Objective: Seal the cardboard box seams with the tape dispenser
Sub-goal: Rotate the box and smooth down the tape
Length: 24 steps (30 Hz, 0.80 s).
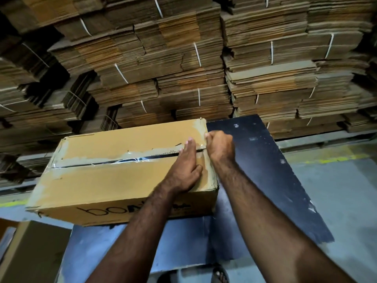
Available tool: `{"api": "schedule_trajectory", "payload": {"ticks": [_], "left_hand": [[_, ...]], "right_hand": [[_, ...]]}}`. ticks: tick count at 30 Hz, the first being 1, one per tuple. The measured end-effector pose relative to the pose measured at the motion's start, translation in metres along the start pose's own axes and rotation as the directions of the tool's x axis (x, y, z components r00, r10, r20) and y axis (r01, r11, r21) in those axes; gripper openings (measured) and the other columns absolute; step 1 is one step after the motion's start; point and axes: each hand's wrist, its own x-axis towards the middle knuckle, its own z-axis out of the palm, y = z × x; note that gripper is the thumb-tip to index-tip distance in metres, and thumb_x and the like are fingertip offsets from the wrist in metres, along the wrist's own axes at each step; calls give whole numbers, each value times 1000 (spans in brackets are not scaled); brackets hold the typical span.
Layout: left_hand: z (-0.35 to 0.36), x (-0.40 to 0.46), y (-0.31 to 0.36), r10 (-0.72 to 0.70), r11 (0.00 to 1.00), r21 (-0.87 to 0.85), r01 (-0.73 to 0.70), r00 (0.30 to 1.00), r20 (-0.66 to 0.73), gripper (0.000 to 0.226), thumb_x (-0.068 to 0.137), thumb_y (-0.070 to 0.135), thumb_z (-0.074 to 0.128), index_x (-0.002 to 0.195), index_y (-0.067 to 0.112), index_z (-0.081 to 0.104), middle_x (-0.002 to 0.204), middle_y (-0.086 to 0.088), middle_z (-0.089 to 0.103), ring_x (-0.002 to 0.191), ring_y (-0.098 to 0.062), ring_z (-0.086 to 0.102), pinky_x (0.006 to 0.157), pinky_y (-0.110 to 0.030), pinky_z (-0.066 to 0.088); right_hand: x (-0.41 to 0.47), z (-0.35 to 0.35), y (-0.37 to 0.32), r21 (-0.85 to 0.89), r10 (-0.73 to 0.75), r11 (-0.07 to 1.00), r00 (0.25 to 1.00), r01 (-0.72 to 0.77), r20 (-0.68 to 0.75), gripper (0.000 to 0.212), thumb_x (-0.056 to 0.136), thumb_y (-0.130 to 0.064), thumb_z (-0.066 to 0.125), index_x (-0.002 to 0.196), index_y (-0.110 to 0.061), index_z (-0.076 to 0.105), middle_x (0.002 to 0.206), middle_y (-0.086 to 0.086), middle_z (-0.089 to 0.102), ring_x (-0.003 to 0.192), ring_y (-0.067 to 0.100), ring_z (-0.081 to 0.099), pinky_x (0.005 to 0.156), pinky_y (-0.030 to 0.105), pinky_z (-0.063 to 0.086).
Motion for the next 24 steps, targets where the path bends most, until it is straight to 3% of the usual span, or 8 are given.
{"api": "schedule_trajectory", "payload": {"ticks": [3, 6, 8, 10, 13, 17, 21, 24], "left_hand": [[1, -1, 0, -6, 1000, -19, 5, 999, -38, 84, 96, 15, 48, 157, 4, -9, 166, -11, -7, 154, -19, -4, 125, -31, -2], [1, 1, -3, 7, 1000, -22, -9, 998, -63, 82, 95, 7, 49, 156, 3, -6, 166, -14, -3, 154, -21, 1, 121, -23, -6], [1, 3, -3, 8, 1000, -10, -9, 998, -69, 80, 97, 7, 48, 156, 2, -5, 166, -15, -2, 154, -21, 2, 119, -20, -7], [1, 2, -2, 9, 1000, 2, -9, 998, -67, 78, 98, 10, 47, 156, 3, -5, 166, -14, -2, 154, -21, 1, 120, -22, -5], [-1, -1, 1, 19, 1000, -3, -19, 997, -74, 78, 98, 9, 47, 157, 4, -5, 166, -15, 1, 154, -21, 2, 123, -26, -2], [-8, -1, -6, -25, 994, -104, 16, 996, -80, 72, 103, 17, 44, 159, 7, -1, 166, -10, 11, 153, -21, 13, 124, -32, 10], [-10, -9, -25, -3, 969, 249, 2, 1000, 2, 70, 106, 45, 23, 158, 9, -7, 168, -7, -4, 154, -16, -4, 122, -32, -1], [-26, -25, -51, -83, 948, 302, 97, 995, -58, 71, 105, 47, 21, 158, 9, -7, 168, -6, -6, 154, -17, -4, 124, -34, 2]], "right_hand": [[5, -2, 0, 106, 12, 994, 1000, -11, -12, 35, 99, -41, 51, 87, -15, 71, 77, 3, 66, 72, 24, 62, 58, 23, 40], [-9, 10, -2, 30, -64, 998, 996, 62, 66, 27, 101, -37, 47, 109, -16, 62, 86, 5, 62, 73, 21, 54, 51, 19, 31], [-10, 15, 1, -21, -96, 995, 993, 98, 64, 29, 102, -32, 46, 123, -15, 56, 99, 10, 67, 80, 24, 57, 61, 22, 37], [-9, 12, 3, -10, -114, 993, 993, 115, 31, 30, 103, -31, 42, 120, -14, 61, 102, 12, 69, 89, 30, 63, 66, 26, 41], [-10, 6, -2, 10, -53, 999, 999, 53, 13, 36, 104, -33, 37, 109, -11, 65, 97, 13, 69, 78, 27, 58, 62, 26, 39], [-19, 13, -13, -87, 19, 996, 993, -9, 114, 37, 100, -39, 47, 122, -9, 51, 91, 9, 58, 78, 25, 53, 57, 29, 39], [-17, 16, -14, -180, 62, 983, 985, -32, 164, 49, 102, -41, 43, 138, -8, 38, 116, 19, 61, 102, 36, 60, 67, 35, 41], [-17, 19, -12, -175, 86, 983, 983, -57, 163, 52, 102, -45, 37, 143, -13, 33, 116, 18, 58, 101, 36, 60, 67, 39, 44]]}}
